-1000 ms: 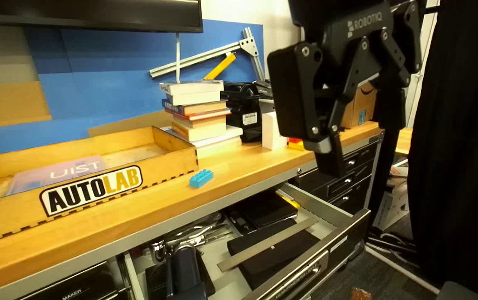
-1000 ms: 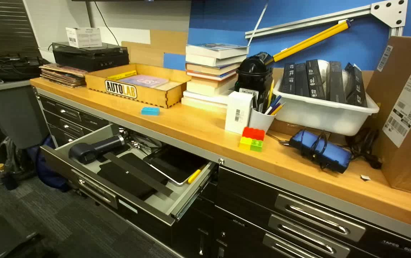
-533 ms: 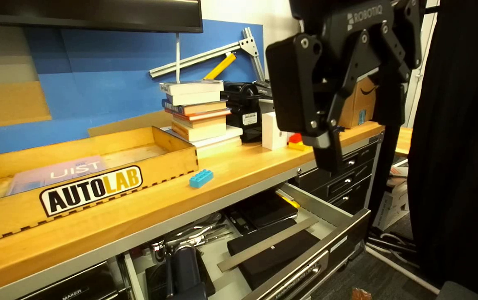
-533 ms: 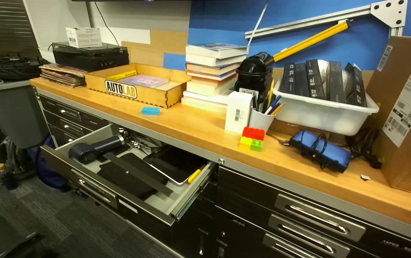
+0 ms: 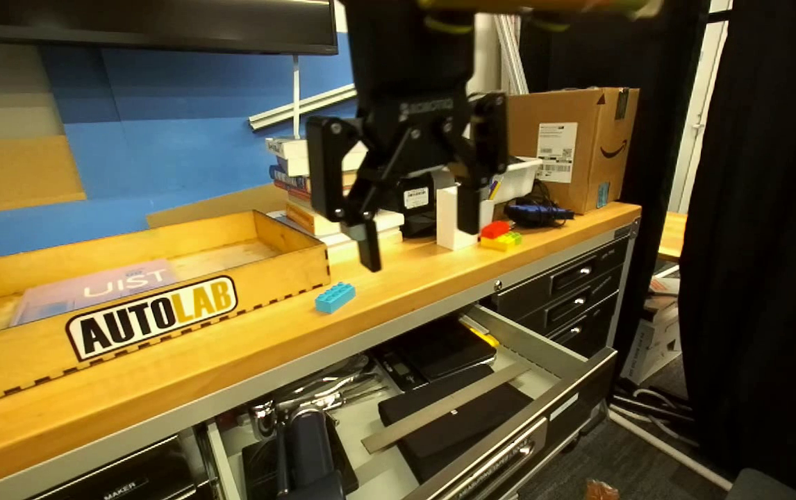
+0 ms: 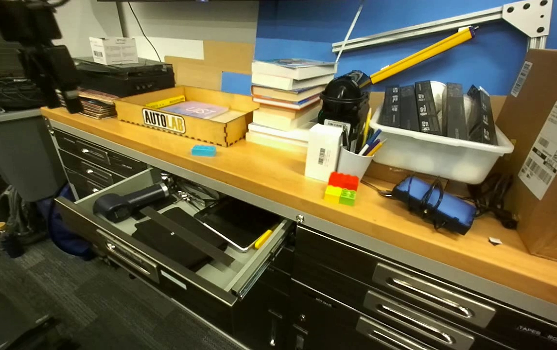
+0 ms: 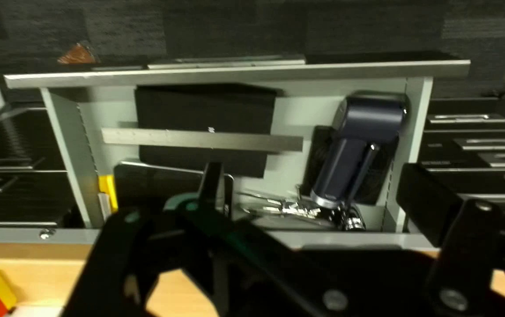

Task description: Put the blue object in the drawer and close the drawer

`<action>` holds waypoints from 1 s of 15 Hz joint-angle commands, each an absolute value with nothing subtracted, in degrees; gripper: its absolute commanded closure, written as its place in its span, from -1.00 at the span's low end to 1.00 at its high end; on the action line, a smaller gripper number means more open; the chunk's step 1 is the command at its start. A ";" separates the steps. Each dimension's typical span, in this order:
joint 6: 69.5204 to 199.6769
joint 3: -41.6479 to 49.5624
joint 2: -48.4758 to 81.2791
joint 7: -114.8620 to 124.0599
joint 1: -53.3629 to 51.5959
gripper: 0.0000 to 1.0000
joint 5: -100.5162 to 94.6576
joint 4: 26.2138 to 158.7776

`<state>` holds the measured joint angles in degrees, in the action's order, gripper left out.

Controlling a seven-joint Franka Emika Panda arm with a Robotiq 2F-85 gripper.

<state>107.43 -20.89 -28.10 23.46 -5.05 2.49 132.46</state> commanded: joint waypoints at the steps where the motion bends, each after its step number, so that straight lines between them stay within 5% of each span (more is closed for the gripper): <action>1: 116.52 -19.37 -13.37 22.29 -4.52 -1.00 0.19 124.08; 15: 120.94 -7.93 20.05 17.69 -6.72 -1.00 -1.19 96.48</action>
<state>120.02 -10.17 16.49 17.70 -5.45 -3.08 101.13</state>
